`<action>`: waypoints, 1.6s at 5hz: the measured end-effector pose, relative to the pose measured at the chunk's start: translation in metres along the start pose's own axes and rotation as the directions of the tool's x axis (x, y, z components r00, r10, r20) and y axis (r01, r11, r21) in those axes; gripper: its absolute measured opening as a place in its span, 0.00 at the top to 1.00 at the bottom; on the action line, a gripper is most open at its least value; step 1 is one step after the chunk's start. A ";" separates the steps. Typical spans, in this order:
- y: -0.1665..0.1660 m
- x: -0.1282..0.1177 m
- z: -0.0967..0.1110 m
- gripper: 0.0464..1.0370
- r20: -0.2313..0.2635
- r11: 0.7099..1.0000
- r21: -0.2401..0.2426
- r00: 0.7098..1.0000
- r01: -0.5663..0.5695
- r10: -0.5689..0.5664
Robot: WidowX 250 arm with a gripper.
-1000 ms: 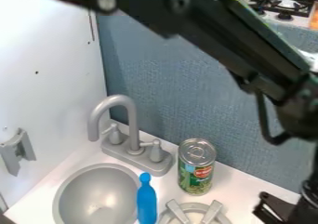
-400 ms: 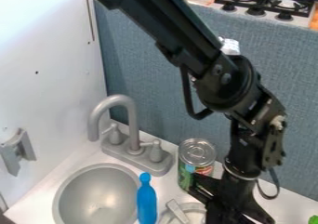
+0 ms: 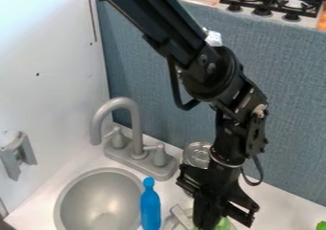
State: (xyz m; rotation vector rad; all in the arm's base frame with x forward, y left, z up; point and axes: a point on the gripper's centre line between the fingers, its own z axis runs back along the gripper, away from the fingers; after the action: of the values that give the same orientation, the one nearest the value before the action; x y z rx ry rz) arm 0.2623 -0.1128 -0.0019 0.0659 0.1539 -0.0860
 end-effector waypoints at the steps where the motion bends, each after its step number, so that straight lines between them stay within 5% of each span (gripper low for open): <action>1: 0.008 0.004 0.001 0.95 0.005 1.000 0.002 1.000 -0.010 0.010; 6: 0.008 0.019 -0.030 0.91 -0.039 1.000 0.009 0.999 -0.009 0.009; 8: 0.011 0.021 -0.033 0.40 -0.031 0.999 -0.027 0.999 -0.029 0.028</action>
State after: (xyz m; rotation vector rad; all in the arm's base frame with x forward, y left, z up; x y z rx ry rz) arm 0.2785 -0.1015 -0.0369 0.0420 0.1846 -0.0540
